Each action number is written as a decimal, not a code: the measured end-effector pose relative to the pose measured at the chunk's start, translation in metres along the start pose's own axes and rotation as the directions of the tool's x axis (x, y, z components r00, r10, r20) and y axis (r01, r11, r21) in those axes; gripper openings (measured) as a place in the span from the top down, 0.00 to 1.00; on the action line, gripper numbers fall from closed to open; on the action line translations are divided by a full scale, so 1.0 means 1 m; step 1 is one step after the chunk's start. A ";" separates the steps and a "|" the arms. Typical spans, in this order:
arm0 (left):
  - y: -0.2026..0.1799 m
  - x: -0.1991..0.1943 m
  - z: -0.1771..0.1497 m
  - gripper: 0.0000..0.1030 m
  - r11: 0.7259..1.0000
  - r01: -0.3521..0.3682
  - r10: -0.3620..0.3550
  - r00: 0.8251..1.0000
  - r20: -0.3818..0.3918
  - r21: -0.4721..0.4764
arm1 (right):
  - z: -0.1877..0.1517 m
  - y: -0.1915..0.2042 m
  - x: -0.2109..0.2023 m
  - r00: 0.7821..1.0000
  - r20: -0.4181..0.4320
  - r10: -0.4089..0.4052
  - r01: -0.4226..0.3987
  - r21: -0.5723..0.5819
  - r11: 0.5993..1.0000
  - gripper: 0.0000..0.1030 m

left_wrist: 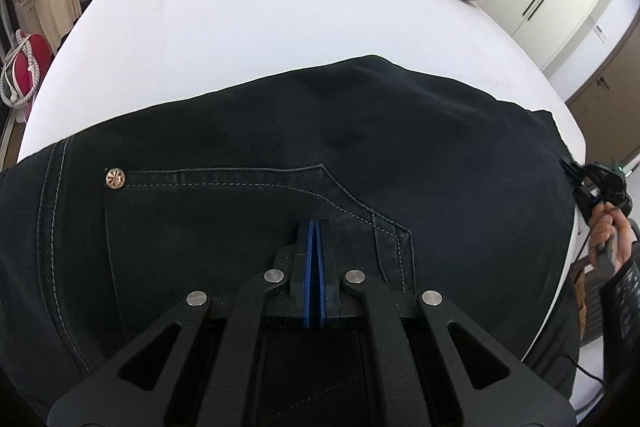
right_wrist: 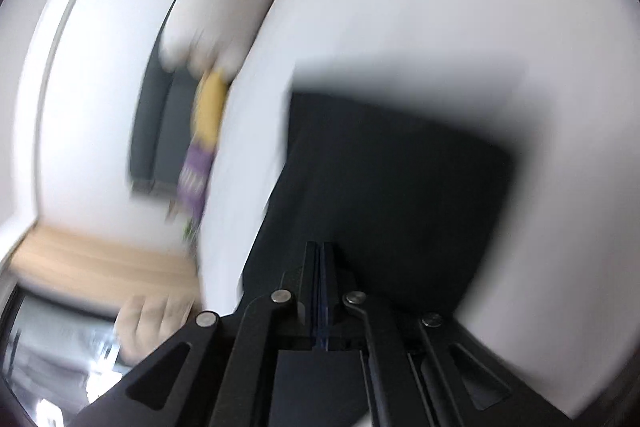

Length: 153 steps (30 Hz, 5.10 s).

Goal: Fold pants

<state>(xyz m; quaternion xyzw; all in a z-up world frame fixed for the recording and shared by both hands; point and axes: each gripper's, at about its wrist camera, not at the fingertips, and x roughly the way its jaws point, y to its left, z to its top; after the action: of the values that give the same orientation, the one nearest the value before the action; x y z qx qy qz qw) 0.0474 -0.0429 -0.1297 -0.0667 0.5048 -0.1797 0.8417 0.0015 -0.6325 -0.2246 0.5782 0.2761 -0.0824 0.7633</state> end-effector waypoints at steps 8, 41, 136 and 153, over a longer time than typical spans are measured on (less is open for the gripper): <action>-0.004 0.005 -0.009 0.99 1.000 -0.007 0.007 1.000 0.013 -0.004 | 0.005 -0.027 -0.088 0.992 0.115 0.047 -0.053 0.045 0.998 0.55; -0.002 0.001 -0.008 0.99 1.000 0.009 -0.009 1.000 0.025 -0.011 | -0.001 0.013 -0.015 0.999 0.054 -0.003 0.003 0.007 1.000 0.89; -0.116 0.038 -0.014 0.91 0.961 -0.048 0.069 0.995 -0.067 0.274 | -0.206 0.202 0.215 0.646 -0.759 -0.084 -0.283 -0.341 0.896 1.00; -0.091 0.025 -0.014 0.91 0.957 -0.059 0.075 0.996 -0.046 0.283 | -0.214 0.142 0.100 0.639 -0.758 -0.133 -0.272 -0.384 0.882 1.00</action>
<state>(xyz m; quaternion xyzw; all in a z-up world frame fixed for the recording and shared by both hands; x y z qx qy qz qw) 0.0242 -0.1355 -0.1299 0.0757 0.4997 -0.2229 0.8336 0.0781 -0.3691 -0.1953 0.3679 0.5608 0.2691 0.6912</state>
